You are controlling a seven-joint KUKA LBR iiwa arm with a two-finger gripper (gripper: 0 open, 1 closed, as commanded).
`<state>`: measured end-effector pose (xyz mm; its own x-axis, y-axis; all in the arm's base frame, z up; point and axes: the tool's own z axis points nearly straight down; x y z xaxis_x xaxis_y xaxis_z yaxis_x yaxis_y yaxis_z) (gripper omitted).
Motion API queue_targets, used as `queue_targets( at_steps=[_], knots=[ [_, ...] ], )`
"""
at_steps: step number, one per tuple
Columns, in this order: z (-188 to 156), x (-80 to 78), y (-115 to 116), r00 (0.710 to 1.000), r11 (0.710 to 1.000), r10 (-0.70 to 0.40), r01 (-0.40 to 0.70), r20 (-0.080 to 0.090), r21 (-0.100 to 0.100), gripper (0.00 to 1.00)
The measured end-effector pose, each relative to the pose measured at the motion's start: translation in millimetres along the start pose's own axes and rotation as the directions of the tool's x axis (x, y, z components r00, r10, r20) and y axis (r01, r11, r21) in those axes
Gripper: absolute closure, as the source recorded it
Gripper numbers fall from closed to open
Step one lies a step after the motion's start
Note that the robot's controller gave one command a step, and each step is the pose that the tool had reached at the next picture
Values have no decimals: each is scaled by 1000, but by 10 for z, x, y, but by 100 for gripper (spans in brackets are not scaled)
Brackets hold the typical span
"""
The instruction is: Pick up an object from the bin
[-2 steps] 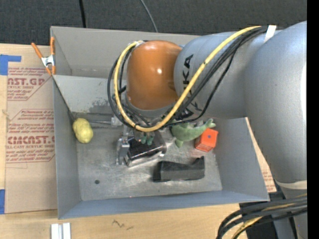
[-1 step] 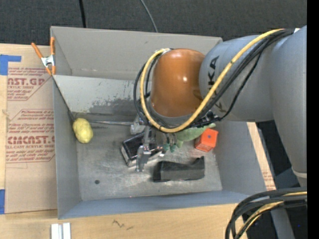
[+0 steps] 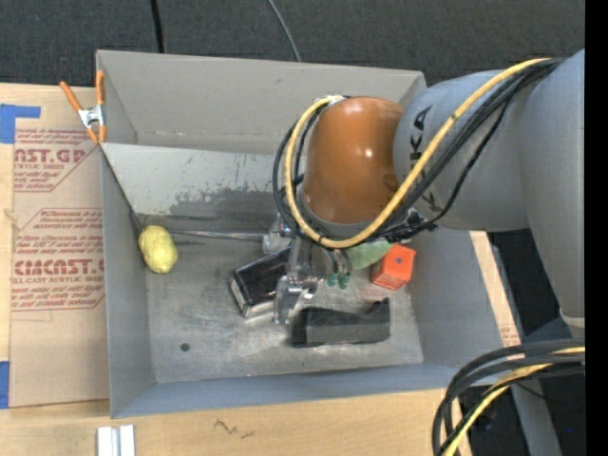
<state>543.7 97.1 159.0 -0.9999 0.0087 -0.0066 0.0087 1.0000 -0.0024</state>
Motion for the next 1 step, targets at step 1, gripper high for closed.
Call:
queue_targets(
  at_steps=[1],
  knots=[
    [684,-86,-444,999,999,-35,36,19,-30,100]
  ],
)
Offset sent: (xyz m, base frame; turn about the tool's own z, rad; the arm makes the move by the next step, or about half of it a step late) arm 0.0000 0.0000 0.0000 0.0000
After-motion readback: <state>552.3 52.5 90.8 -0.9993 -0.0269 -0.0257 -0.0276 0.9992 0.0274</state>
